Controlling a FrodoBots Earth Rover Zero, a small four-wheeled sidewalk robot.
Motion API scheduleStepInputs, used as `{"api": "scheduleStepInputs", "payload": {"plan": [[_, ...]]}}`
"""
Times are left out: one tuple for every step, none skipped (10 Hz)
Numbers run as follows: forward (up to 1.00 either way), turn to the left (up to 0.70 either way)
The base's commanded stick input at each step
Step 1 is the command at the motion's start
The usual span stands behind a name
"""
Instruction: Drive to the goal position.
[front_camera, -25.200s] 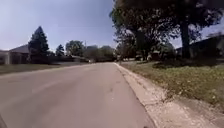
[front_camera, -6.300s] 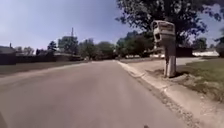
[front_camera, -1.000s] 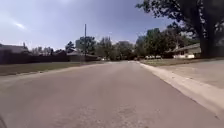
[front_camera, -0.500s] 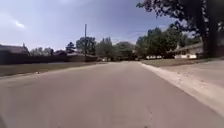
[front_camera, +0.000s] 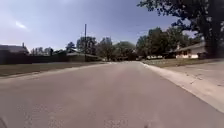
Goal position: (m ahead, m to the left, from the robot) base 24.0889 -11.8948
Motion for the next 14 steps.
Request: {"api": "scheduleStepInputs", "payload": {"plan": [[0.7, 0.0], [0.7, -0.15], [0.7, -0.29], [0.7, -0.35], [0.7, -0.35], [0.7, -0.35], [0.7, -0.35], [0.7, -0.35], [0.7, -0.35], [0.7, -0.35], [0.7, -0.22], [0.7, 0.0], [0.7, 0.0], [0.7, 0.0]]}}
